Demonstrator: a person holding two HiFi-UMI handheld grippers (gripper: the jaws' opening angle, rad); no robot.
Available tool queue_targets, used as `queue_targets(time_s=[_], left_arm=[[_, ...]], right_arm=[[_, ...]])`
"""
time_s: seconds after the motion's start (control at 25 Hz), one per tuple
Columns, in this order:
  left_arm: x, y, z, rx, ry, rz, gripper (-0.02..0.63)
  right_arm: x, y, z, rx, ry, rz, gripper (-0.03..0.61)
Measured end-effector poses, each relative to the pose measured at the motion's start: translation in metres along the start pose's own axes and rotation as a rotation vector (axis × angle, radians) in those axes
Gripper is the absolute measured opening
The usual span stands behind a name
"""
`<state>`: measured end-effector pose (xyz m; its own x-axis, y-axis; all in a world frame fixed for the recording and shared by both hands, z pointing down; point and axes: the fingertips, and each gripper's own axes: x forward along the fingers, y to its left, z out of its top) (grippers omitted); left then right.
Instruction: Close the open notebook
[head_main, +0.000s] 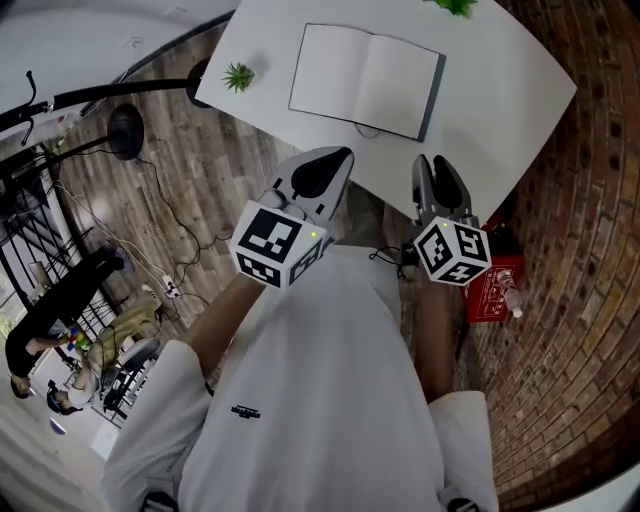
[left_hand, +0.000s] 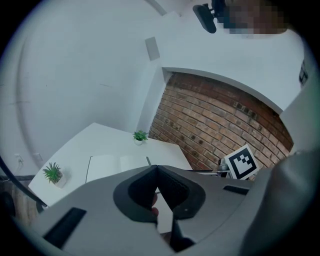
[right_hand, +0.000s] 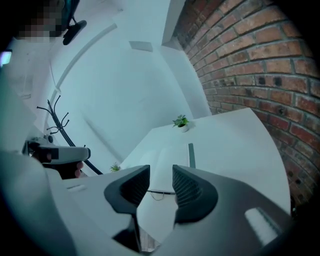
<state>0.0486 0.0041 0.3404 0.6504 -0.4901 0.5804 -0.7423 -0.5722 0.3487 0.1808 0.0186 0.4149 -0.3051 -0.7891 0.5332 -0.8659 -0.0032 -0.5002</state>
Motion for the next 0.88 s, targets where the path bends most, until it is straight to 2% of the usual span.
queue_targets(time_s=[0.4,0.56,0.72,0.88], left_arm=[[0.039,0.010,-0.025,-0.015,0.087,-0.011,0.003],[0.054,0.019,-0.035,-0.019,0.112,-0.001,0.003],[0.065,0.030,-0.045,-0.025,0.139,0.011,0.003],[0.072,0.033,-0.054,-0.033,0.160,0.010,0.003]], right_arm=[[0.035,-0.038,-0.038,0.155,0.096,-0.019,0.216],[0.050,-0.049,-0.049,0.198,0.125,-0.022,0.232],[0.062,-0.061,-0.063,0.288,0.148,-0.036,0.235],[0.070,-0.074,-0.076,0.314,0.170,-0.071,0.242]])
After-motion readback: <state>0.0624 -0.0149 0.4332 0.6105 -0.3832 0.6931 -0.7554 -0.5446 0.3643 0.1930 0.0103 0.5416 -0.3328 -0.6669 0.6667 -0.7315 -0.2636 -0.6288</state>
